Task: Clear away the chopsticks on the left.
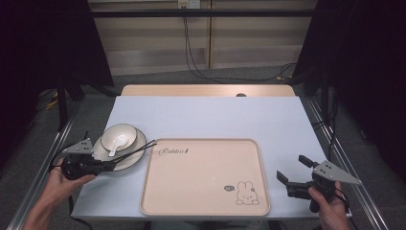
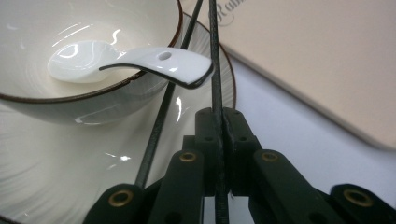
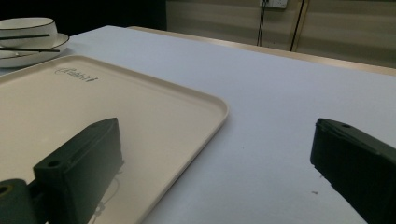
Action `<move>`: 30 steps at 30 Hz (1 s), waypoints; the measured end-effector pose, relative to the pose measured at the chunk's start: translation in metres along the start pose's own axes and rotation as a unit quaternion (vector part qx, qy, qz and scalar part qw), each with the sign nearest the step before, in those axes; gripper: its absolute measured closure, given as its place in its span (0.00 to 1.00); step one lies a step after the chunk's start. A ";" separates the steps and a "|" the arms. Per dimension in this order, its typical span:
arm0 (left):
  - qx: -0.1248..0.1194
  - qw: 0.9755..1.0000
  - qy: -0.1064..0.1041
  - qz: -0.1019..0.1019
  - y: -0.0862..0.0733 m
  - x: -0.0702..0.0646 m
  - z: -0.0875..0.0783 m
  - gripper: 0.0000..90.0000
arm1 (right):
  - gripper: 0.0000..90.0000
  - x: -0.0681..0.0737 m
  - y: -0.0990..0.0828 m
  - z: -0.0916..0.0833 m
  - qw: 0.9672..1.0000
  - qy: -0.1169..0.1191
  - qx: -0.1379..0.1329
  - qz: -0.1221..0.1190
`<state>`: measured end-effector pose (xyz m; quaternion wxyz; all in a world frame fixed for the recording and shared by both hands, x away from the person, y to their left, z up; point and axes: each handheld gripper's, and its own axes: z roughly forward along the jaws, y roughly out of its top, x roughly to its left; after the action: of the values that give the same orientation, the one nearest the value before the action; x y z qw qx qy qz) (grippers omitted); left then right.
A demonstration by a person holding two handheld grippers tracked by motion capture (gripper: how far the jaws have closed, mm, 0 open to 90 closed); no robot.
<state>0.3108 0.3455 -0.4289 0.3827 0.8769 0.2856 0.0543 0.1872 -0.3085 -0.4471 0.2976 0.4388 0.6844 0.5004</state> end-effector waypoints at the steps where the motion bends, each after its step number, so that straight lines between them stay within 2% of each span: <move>1: -0.004 1.000 -0.001 -0.011 -0.001 -0.002 -0.003 0.95 | 0.02 0.000 0.000 0.000 1.000 -0.001 0.000 0.000; 2: -0.016 1.000 0.001 -0.026 -0.003 -0.005 -0.005 0.95 | 0.02 0.000 0.000 0.000 1.000 0.000 -0.001 0.001; 4: -0.019 0.999 0.007 -0.037 -0.005 -0.008 -0.009 0.95 | 0.02 0.000 0.000 0.000 1.000 0.001 0.000 0.002; 5: -0.024 0.998 0.008 -0.049 -0.007 -0.010 -0.011 0.95 | 0.02 0.001 0.000 0.000 1.000 0.001 0.000 0.002; 6: -0.024 0.998 0.008 -0.049 -0.007 -0.010 -0.011 0.95 | 0.02 0.001 0.000 0.000 1.000 0.004 0.001 0.003; 9: -0.029 0.996 0.022 -0.083 -0.014 -0.020 -0.013 0.95 | 0.02 0.001 0.000 0.000 1.000 0.006 0.001 0.002; 10: -0.037 0.995 0.031 -0.083 -0.015 -0.026 -0.013 0.95 | 0.02 0.002 0.000 0.000 1.000 0.005 0.000 0.005; 11: -0.039 0.996 0.027 -0.081 -0.015 -0.029 -0.013 0.95 | 0.02 0.002 0.000 0.000 1.000 0.005 0.000 0.005; 13: -0.045 0.994 0.032 -0.095 -0.013 -0.039 -0.012 0.95 | 0.02 0.002 0.000 0.000 1.000 0.004 -0.001 0.004; 15: -0.046 0.994 0.035 -0.094 -0.013 -0.041 -0.011 0.95 | 0.02 0.001 0.000 0.000 1.000 0.003 -0.001 0.004; 16: -0.052 0.992 0.033 -0.110 -0.011 -0.050 -0.009 0.95 | 0.02 0.001 0.000 0.000 1.000 0.005 -0.001 0.004; 18: -0.053 0.992 0.036 -0.109 -0.009 -0.056 -0.008 0.95 | 0.02 0.001 0.000 0.000 1.000 0.004 -0.001 0.004; 20: -0.061 0.990 0.034 -0.125 -0.007 -0.062 -0.006 0.95 | 0.02 0.002 0.000 0.000 1.000 0.004 -0.001 0.005; 22: -0.064 0.989 0.038 -0.127 -0.004 -0.071 -0.003 0.95 | 0.02 0.002 0.000 0.000 1.000 0.006 -0.001 0.001; 23: -0.067 0.988 0.033 -0.133 -0.003 -0.074 -0.002 0.95 | 0.02 0.002 0.000 0.000 1.000 0.008 -0.001 0.000; 25: -0.071 0.988 0.031 -0.137 -0.002 -0.076 0.000 0.95 | 0.02 0.002 0.000 0.000 1.000 0.008 -0.002 0.002; 26: -0.064 0.987 0.033 -0.146 0.000 -0.081 0.003 0.95 | 0.03 0.002 0.000 0.000 1.000 0.008 -0.001 0.001; 30: -0.070 0.983 0.040 -0.165 0.002 -0.087 0.007 0.95 | 0.03 0.002 0.000 0.000 1.000 0.009 -0.001 -0.001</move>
<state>0.2421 0.2927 -0.4219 0.4349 0.7861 0.4370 0.0448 0.1866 -0.3061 -0.4468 0.2920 0.4335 0.6870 0.5048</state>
